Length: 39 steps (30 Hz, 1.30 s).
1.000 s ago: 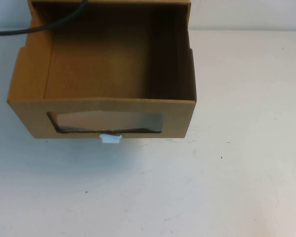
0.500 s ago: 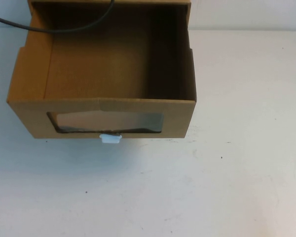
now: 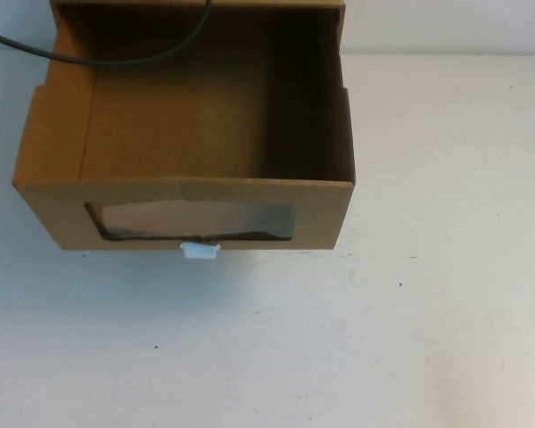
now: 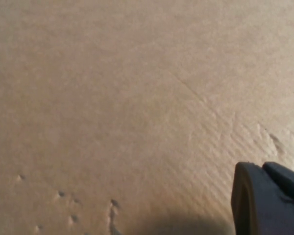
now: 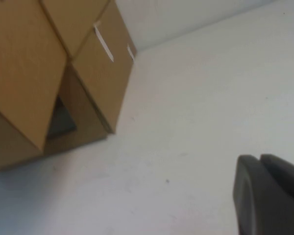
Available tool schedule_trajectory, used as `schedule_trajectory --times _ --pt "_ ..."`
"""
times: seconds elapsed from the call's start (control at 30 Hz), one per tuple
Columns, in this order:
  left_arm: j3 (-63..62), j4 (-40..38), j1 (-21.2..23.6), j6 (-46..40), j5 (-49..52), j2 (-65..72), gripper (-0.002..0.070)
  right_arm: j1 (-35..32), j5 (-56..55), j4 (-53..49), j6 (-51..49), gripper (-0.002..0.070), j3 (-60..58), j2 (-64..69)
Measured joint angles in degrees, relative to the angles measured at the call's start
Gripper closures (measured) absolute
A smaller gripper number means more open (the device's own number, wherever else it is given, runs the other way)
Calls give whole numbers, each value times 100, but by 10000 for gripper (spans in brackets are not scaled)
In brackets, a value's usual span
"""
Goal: Close the shoe box
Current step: Press the shoe box with left arm, then close the shoe box with your right arm
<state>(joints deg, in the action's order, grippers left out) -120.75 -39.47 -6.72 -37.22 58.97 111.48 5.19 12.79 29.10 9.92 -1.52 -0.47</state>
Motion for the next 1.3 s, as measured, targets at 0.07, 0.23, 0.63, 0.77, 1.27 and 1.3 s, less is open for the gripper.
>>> schedule_trajectory --times 0.07,0.23,0.63,0.77,1.27,1.3 --pt "0 9 0 0 24 8 680 0 -165 678 0 689 0 0" --pt "0 53 0 0 28 8 680 0 -546 1704 0 689 0 0" --pt "-3 168 0 167 86 8 680 0 1681 1337 14 689 1839 1269" --pt "-3 173 0 189 113 12 680 0 2705 761 88 689 2870 2459" --pt "-49 103 0 259 122 105 680 838 3925 643 1096 687 5973 5877" --pt "-49 103 0 259 122 105 680 1135 3877 561 1015 687 6104 5975"
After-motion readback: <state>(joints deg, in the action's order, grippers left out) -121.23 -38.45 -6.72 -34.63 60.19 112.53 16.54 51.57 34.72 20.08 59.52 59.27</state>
